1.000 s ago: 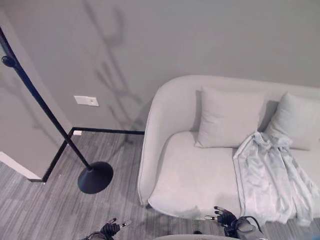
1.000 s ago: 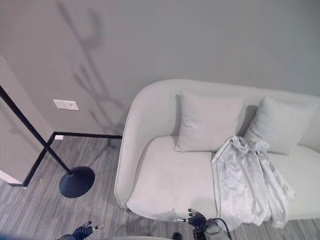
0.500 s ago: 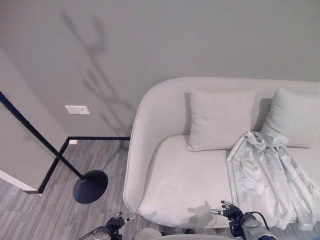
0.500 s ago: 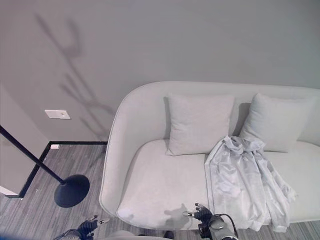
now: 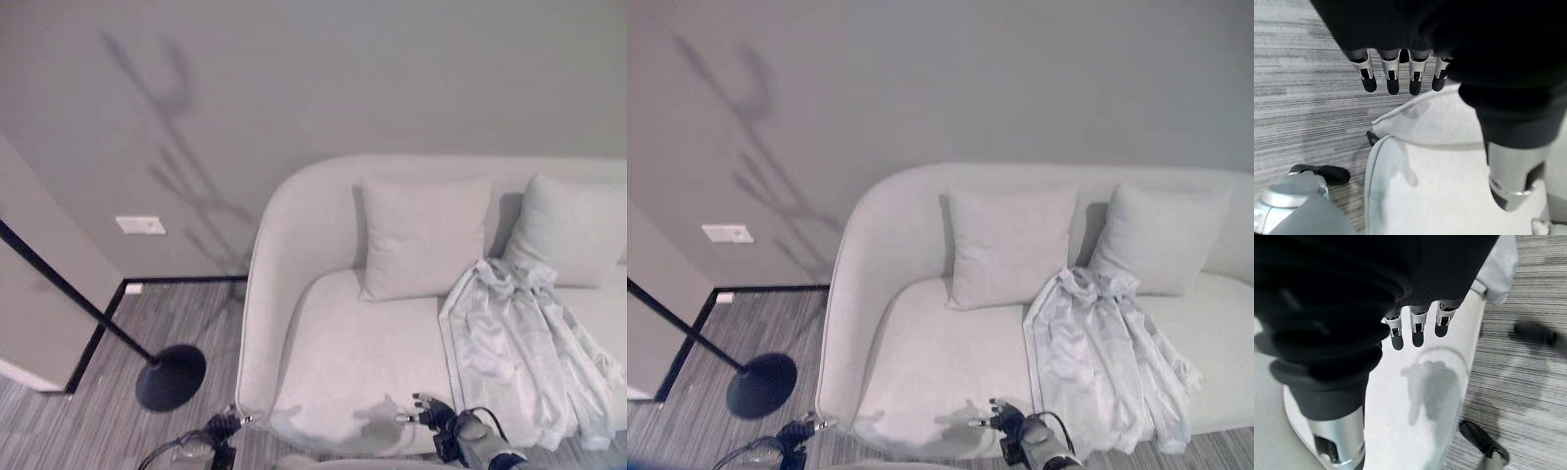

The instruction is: Hang the clothes on the sofa on the clothes rack.

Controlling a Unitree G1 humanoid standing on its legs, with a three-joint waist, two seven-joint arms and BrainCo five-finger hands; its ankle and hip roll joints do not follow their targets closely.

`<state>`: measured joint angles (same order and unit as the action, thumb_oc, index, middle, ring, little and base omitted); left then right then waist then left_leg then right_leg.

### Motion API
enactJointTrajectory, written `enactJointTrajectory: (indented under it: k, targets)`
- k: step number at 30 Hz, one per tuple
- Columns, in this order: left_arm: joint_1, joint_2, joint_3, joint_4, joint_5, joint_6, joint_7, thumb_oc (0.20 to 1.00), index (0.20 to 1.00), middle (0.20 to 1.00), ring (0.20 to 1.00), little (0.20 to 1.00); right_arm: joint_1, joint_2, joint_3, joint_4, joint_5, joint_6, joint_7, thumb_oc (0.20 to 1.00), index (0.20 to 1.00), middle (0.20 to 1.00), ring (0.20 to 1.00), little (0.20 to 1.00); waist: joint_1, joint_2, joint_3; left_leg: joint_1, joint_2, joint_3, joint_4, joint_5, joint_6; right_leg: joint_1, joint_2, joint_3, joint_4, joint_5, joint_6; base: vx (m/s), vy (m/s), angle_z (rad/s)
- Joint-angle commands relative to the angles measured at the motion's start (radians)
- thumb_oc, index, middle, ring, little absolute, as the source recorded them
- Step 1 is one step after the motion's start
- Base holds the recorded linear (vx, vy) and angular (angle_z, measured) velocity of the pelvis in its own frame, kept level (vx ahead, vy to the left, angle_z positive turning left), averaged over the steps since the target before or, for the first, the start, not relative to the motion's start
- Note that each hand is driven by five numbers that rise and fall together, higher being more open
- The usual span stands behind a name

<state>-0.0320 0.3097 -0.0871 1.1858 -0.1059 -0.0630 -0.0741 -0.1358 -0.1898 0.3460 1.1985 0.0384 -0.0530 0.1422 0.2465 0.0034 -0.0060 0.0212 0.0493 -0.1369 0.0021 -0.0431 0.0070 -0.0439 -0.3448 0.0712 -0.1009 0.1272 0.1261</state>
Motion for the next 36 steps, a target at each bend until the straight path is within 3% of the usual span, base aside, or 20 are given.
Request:
enactJointTrajectory:
  k: [1,2,3,4,5,6,8,9,11,13,14,19,20,22,24,25,30,33,34,36]
  targets:
    - [-0.035,0.026,-0.017,-0.029,-0.009,-0.023,0.019,1.000,1.000,1.000,1.000,1.000,-0.040,-0.032,-0.021,-0.089,-0.002,-0.022,-0.004,1.000,1.000,1.000,1.000,1.000,0.001,-0.040,0.015,-0.001,0.103,-0.094,-0.089,0.061,-0.040,-0.025,0.037,-0.007,0.014,-0.020,-0.085,0.13,-0.555,0.29]
    - [-0.035,0.026,-0.017,-0.029,-0.009,-0.022,0.019,1.000,1.000,1.000,1.000,1.000,-0.040,-0.032,-0.021,-0.089,-0.002,-0.022,-0.004,1.000,1.000,1.000,1.000,1.000,0.001,-0.039,0.015,-0.001,0.103,-0.094,-0.089,0.061,-0.040,-0.024,0.037,-0.007,0.014,-0.020,-0.085,0.13,-0.611,0.36]
    - [-0.033,0.022,-0.009,-0.025,-0.012,-0.027,0.016,1.000,1.000,1.000,1.000,1.000,-0.051,-0.035,-0.009,-0.085,-0.001,-0.025,-0.004,1.000,1.000,1.000,1.000,1.000,0.000,-0.047,0.011,-0.011,0.141,-0.088,-0.089,0.065,-0.048,-0.021,0.059,-0.027,0.021,-0.019,-0.083,0.15,-0.744,0.37]
    - [-0.024,0.008,0.010,-0.018,-0.023,-0.023,0.021,1.000,1.000,1.000,1.000,1.000,-0.057,-0.053,0.006,-0.081,-0.009,-0.030,-0.008,1.000,1.000,1.000,1.000,1.000,-0.001,-0.049,0.012,-0.039,0.221,-0.062,-0.089,0.093,-0.048,-0.004,0.124,-0.058,0.028,-0.019,-0.077,0.19,-1.050,0.06]
    - [-0.035,-0.008,0.003,-0.023,-0.027,-0.014,0.016,1.000,1.000,1.000,1.000,1.000,-0.035,-0.085,-0.022,-0.080,-0.001,-0.035,-0.025,1.000,1.000,1.000,1.000,1.000,-0.018,-0.060,0.033,-0.066,0.234,0.052,-0.089,0.104,-0.043,0.041,0.160,-0.114,0.016,-0.024,-0.086,0.14,-0.820,-0.05]
    - [-0.035,-0.008,0.003,-0.023,-0.027,-0.014,0.016,1.000,1.000,1.000,1.000,1.000,-0.035,-0.085,-0.022,-0.081,-0.001,-0.035,-0.025,1.000,1.000,1.000,1.000,1.000,-0.020,-0.060,0.031,-0.069,0.233,0.050,-0.089,0.106,-0.043,0.039,0.159,-0.115,0.016,-0.023,-0.086,0.08,-0.452,0.47]
    - [-0.044,-0.013,-0.003,-0.028,-0.027,-0.012,0.015,1.000,1.000,1.000,1.000,1.000,-0.024,-0.096,-0.044,-0.083,0.013,-0.036,-0.035,1.000,1.000,1.000,1.000,1.000,-0.027,-0.066,0.041,-0.075,0.229,0.125,-0.089,0.117,-0.051,0.052,0.160,-0.151,0.014,-0.030,-0.087,0.06,-0.218,1.45]
    - [-0.044,-0.018,-0.003,-0.036,-0.027,-0.013,0.004,1.000,1.000,1.000,1.000,1.000,-0.008,-0.103,-0.070,-0.075,0.020,-0.037,-0.041,1.000,1.000,1.000,1.000,1.000,-0.037,-0.068,0.044,-0.050,0.213,0.173,-0.089,0.113,-0.060,0.059,0.169,-0.182,0.014,-0.042,-0.089,0.08,-0.258,0.85]
    - [-0.033,-0.020,0.012,-0.045,-0.030,-0.020,0.001,1.000,1.000,1.000,1.000,1.000,0.003,-0.105,-0.073,-0.058,0.011,-0.036,-0.041,1.000,1.000,1.000,1.000,1.000,-0.031,-0.064,0.026,-0.011,0.126,0.130,-0.089,0.103,-0.053,0.055,0.213,-0.186,0.014,-0.067,-0.095,0.14,-0.410,0.09]
    - [-0.030,-0.028,-0.013,0.000,-0.017,-0.024,0.003,1.000,1.000,1.000,1.000,1.000,-0.003,-0.101,-0.065,-0.025,-0.003,-0.030,-0.038,1.000,1.000,1.000,1.000,1.000,-0.019,-0.042,0.003,-0.009,-0.018,0.133,-0.089,0.091,-0.034,0.054,0.279,-0.173,0.014,-0.074,-0.098,0.15,-0.386,-0.20]
    - [-0.031,-0.027,-0.018,0.006,-0.014,-0.023,0.005,1.000,1.000,1.000,1.000,1.000,-0.007,-0.099,-0.063,-0.019,-0.002,-0.027,-0.039,1.000,1.000,1.000,1.000,1.000,-0.017,-0.035,0.000,-0.019,-0.061,0.127,-0.089,0.088,-0.031,0.053,0.290,-0.170,0.014,-0.070,-0.099,0.10,-0.164,-0.24]
    - [-0.031,-0.043,-0.032,0.095,0.000,-0.023,0.004,1.000,1.000,1.000,1.000,1.000,-0.014,-0.054,-0.030,0.033,-0.026,-0.029,-0.021,1.000,1.000,1.000,1.000,1.000,0.025,-0.036,-0.013,-0.031,-0.129,0.037,-0.089,0.066,-0.002,0.117,0.316,-0.154,0.063,-0.029,-0.106,0.13,-0.043,-0.34]
    - [-0.029,-0.041,-0.035,0.099,0.004,-0.023,0.005,1.000,1.000,1.000,1.000,1.000,-0.014,-0.054,-0.025,0.032,-0.031,-0.029,-0.017,1.000,1.000,1.000,1.000,1.000,0.022,-0.028,-0.010,-0.025,-0.121,0.040,-0.089,0.067,0.001,0.092,0.323,-0.156,0.139,-0.028,-0.096,0.14,0.131,-0.54]
    - [-0.043,-0.042,-0.049,0.091,0.007,-0.023,0.008,1.000,1.000,1.000,1.000,1.000,-0.023,-0.059,-0.016,0.029,-0.040,-0.027,-0.010,1.000,1.000,1.000,1.000,1.000,0.002,0.026,0.010,-0.014,-0.076,0.036,-0.089,0.085,-0.001,0.003,0.356,-0.127,0.334,-0.048,-0.079,0.04,0.100,-0.24]
    - [-0.060,-0.040,-0.064,0.087,0.014,-0.017,0.010,1.000,1.000,1.000,1.000,1.000,-0.024,-0.062,-0.011,0.032,-0.048,-0.020,-0.006,1.000,1.000,1.000,1.000,1.000,-0.010,0.041,0.027,-0.003,-0.050,0.029,-0.089,0.080,-0.010,-0.021,0.333,-0.104,0.388,-0.061,-0.078,0.08,-0.067,0.07]
    - [-0.064,-0.031,-0.065,0.057,0.018,-0.014,0.011,1.000,1.000,1.000,1.000,1.000,-0.013,-0.060,-0.015,0.038,-0.052,-0.020,-0.009,1.000,1.000,1.000,1.000,1.000,-0.003,0.027,0.024,-0.007,-0.040,0.018,-0.089,0.066,-0.019,0.004,0.245,-0.121,0.289,-0.061,-0.100,0.15,-0.215,0.17]
    - [-0.068,-0.015,-0.057,0.010,-0.001,-0.017,0.016,1.000,1.000,1.000,1.000,1.000,-0.006,-0.050,-0.013,0.027,-0.044,-0.012,-0.017,1.000,1.000,1.000,1.000,1.000,-0.003,0.012,0.015,-0.013,0.001,-0.029,-0.089,0.030,-0.028,0.000,0.065,-0.090,0.024,-0.035,-0.102,0.16,-0.271,0.05]
    - [-0.071,-0.008,-0.072,0.031,-0.004,-0.024,0.019,1.000,1.000,1.000,1.000,1.000,-0.005,-0.045,-0.004,0.006,-0.037,-0.011,-0.014,1.000,1.000,1.000,1.000,1.000,-0.019,-0.011,0.024,-0.011,0.048,-0.045,-0.089,0.031,-0.033,-0.020,0.059,-0.045,0.014,-0.032,-0.087,0.14,-0.466,0.38]
    - [-0.064,-0.009,-0.057,0.048,-0.007,-0.025,0.021,1.000,1.000,1.000,1.000,1.000,-0.011,-0.043,0.003,-0.007,-0.036,-0.016,-0.012,1.000,1.000,1.000,1.000,1.000,-0.028,-0.034,0.018,-0.026,0.096,-0.036,-0.089,0.030,-0.044,-0.012,0.083,-0.077,0.014,-0.044,-0.090,0.13,-0.708,0.59]
    - [-0.048,-0.019,-0.037,0.057,-0.020,-0.031,0.024,1.000,1.000,1.000,1.000,1.000,-0.009,-0.054,0.011,-0.026,-0.038,-0.025,-0.012,1.000,1.000,1.000,1.000,1.000,-0.034,-0.039,0.011,-0.048,0.146,-0.026,-0.089,0.044,-0.047,-0.007,0.147,-0.089,0.014,-0.055,-0.087,0.12,-0.546,0.64]
